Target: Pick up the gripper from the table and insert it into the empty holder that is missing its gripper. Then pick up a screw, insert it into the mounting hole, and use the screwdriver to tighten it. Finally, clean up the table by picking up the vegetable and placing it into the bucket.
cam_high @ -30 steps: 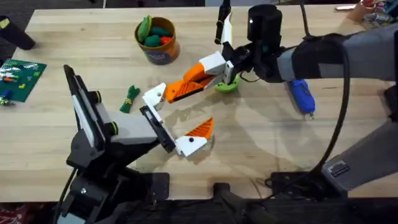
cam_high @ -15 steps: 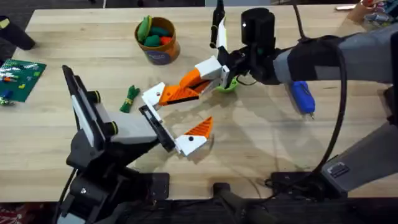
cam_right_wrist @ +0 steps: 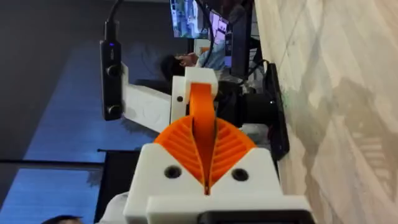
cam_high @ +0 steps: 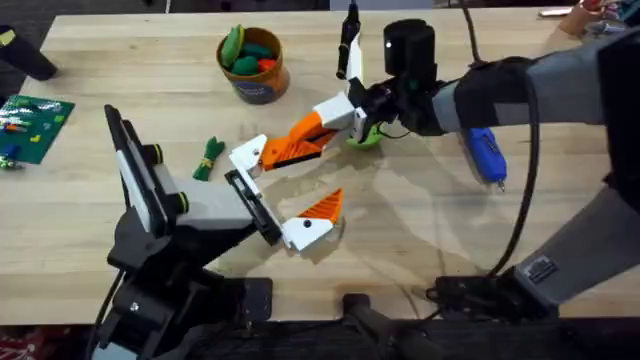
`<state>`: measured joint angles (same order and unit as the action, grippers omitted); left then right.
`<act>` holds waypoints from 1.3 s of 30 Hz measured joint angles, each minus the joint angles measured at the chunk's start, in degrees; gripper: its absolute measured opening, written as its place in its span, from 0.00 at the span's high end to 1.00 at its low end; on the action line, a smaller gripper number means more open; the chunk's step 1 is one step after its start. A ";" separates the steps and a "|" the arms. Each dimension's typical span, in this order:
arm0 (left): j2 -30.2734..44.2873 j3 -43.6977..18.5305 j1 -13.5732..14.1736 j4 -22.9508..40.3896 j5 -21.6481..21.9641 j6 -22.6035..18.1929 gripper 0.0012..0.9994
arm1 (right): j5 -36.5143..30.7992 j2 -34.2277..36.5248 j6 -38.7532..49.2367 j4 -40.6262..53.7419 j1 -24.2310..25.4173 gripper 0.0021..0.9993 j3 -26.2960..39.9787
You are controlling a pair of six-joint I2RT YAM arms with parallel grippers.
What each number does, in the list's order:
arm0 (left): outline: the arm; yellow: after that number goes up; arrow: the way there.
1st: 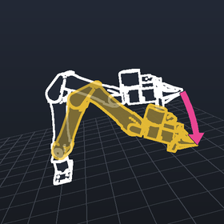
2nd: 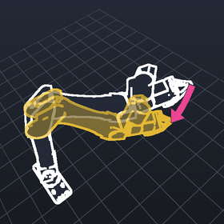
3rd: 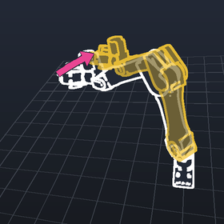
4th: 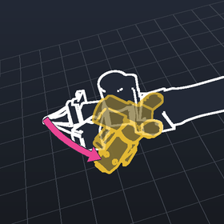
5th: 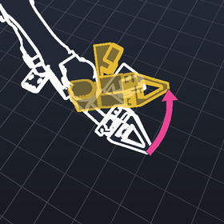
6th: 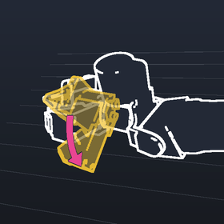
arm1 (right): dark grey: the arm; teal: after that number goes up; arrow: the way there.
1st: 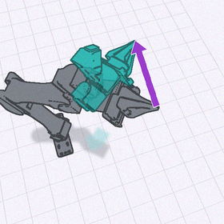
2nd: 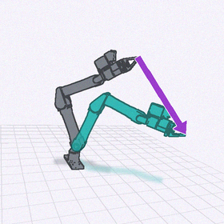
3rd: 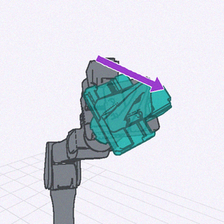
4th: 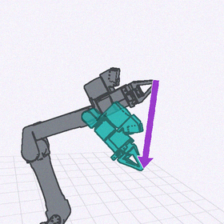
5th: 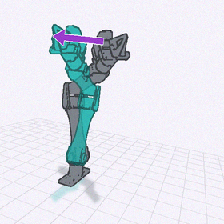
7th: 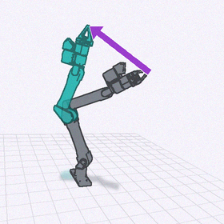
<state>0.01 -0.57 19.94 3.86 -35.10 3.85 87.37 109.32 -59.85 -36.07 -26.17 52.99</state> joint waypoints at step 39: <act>0.24 -0.04 0.00 0.22 -6.02 0.03 0.02 | -0.02 1.96 -12.40 -12.81 -3.10 0.98 0.27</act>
<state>0.25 -0.60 19.94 4.08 -41.12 3.88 87.35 111.28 -72.25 -48.88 -29.28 53.25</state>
